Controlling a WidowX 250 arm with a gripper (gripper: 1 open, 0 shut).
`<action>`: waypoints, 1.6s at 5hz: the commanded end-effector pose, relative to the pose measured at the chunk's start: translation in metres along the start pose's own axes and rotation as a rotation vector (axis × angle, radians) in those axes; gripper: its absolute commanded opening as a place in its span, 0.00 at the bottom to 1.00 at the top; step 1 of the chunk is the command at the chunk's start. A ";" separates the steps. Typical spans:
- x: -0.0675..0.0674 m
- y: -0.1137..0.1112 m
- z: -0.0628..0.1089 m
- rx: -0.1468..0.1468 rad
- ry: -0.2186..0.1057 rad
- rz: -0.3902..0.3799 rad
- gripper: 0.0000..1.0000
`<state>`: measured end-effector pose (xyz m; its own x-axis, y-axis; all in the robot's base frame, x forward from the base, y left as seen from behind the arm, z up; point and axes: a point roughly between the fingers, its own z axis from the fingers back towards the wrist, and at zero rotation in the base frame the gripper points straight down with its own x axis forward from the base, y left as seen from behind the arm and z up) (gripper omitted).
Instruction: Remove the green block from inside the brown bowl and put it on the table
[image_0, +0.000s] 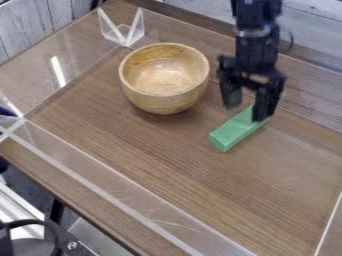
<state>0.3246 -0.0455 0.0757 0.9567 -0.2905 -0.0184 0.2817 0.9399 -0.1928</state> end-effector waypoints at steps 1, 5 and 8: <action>-0.004 -0.005 0.053 0.038 -0.145 -0.011 1.00; -0.012 -0.001 0.019 0.054 -0.100 -0.024 1.00; -0.019 0.000 0.035 0.067 -0.149 -0.012 1.00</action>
<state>0.3029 -0.0354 0.0907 0.9572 -0.2822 0.0644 0.2888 0.9465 -0.1440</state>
